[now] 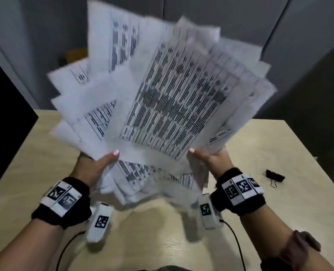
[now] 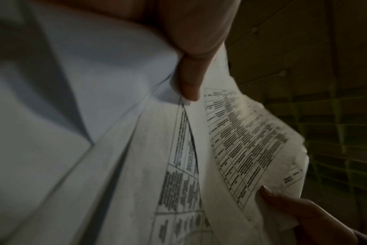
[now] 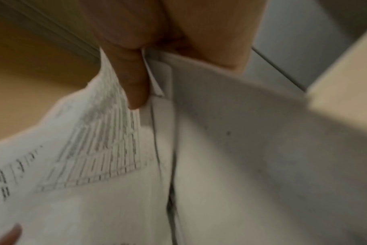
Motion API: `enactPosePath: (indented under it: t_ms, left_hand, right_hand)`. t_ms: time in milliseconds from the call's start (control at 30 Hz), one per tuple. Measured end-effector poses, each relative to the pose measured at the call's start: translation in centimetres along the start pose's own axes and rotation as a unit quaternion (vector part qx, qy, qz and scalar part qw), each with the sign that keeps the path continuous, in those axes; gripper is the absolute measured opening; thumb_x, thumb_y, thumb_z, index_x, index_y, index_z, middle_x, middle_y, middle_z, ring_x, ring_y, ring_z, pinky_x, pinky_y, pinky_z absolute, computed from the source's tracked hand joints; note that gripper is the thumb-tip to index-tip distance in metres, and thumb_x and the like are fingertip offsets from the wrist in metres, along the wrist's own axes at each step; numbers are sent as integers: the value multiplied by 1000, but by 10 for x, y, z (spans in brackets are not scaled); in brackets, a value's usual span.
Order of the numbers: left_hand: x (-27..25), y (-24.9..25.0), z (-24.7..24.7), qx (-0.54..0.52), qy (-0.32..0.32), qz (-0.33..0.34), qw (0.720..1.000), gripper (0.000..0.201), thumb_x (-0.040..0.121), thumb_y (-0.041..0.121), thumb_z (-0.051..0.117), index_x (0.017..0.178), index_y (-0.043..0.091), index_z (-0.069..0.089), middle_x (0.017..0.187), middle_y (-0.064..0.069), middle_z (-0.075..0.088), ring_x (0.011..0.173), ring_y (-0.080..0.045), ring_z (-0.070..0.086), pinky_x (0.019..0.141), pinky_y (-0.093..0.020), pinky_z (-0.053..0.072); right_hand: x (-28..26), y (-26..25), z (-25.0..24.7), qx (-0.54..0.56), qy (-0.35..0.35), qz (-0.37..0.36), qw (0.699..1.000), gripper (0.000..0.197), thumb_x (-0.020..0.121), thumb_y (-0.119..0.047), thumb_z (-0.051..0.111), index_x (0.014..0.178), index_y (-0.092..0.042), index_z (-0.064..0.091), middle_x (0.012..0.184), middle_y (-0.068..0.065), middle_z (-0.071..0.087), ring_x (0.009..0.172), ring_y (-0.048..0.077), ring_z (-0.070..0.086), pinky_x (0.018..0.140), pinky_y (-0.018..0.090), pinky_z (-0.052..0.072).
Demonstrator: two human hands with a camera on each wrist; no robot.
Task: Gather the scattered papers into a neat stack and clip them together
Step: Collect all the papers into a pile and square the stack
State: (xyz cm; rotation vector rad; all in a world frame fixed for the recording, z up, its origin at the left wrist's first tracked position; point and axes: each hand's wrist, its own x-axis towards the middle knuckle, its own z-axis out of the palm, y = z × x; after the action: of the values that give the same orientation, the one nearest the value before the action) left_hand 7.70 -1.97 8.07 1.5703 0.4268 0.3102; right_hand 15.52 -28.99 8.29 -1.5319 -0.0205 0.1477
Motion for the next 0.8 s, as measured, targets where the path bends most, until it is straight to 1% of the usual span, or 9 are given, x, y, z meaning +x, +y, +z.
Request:
enactPosePath:
  t_ms: [67,133,200,233,333,433,567,700,800]
  left_hand:
    - [2,18,-8,40,26,47,998,39,74,11,74,109,-2,60,96,-5,65,90,-19,62,80,-18,50]
    - [-1,22,-16,33,-8,59,998,62,62,26,82,110,-7,61,103,-11,65,97,-24,61,98,-38,45]
    - [-9,15,-20,34,-26,22,999,90,39,55,85,110,2,63,98,-3,70,94,-17,65,91,-31,49]
    - [-13,9,-17,28,-28,-13,999,93,35,59,84,108,7,64,96,2,71,91,-14,66,86,-27,49]
    - [-24,-9,-2,52,13,-101,993,53,72,35,75,113,5,59,109,-11,64,97,-20,56,89,-27,38]
    - [-22,-19,0,94,18,-75,993,48,84,27,63,124,1,54,121,-13,58,107,-19,51,93,-23,31]
    - [-17,-14,-10,84,14,-4,996,54,80,18,70,129,8,50,119,4,51,113,-9,46,100,-19,27]
    - [-20,-27,-19,17,-26,-21,999,64,51,32,85,108,15,61,98,15,69,93,3,65,84,-18,50]
    - [-24,-39,-13,3,6,-76,997,63,65,21,80,117,-3,54,106,-14,65,96,-23,62,78,-27,49]
  right_hand:
    - [3,-6,-2,57,4,-38,998,37,66,2,76,99,-6,62,69,-17,73,69,-3,68,63,12,54]
    - [4,-2,-6,128,-2,-26,991,65,45,-13,90,103,-7,61,81,-11,75,80,4,69,69,17,56]
    - [3,12,-7,112,-3,-5,994,75,33,-23,94,101,-12,64,90,-7,73,87,10,66,77,23,57]
    - [-1,22,-6,98,-7,2,995,65,38,-25,93,96,-17,65,88,-10,73,87,10,65,80,24,57]
    - [-13,40,3,75,2,6,997,35,71,6,72,91,-22,64,75,-22,72,79,-1,66,79,17,55]
    - [-19,35,10,51,33,-22,998,32,65,-2,76,95,-7,67,78,-22,71,76,-5,64,70,9,53]
    - [-17,25,-1,71,49,-35,996,30,65,7,74,91,-5,65,79,-12,69,67,-5,65,67,13,55]
    - [-21,49,-8,73,33,27,996,66,28,-20,94,87,-1,71,67,-12,73,66,-1,67,64,15,54]
    - [-22,65,-5,49,46,72,995,55,51,-6,88,101,5,67,67,-16,73,68,2,67,74,19,57]
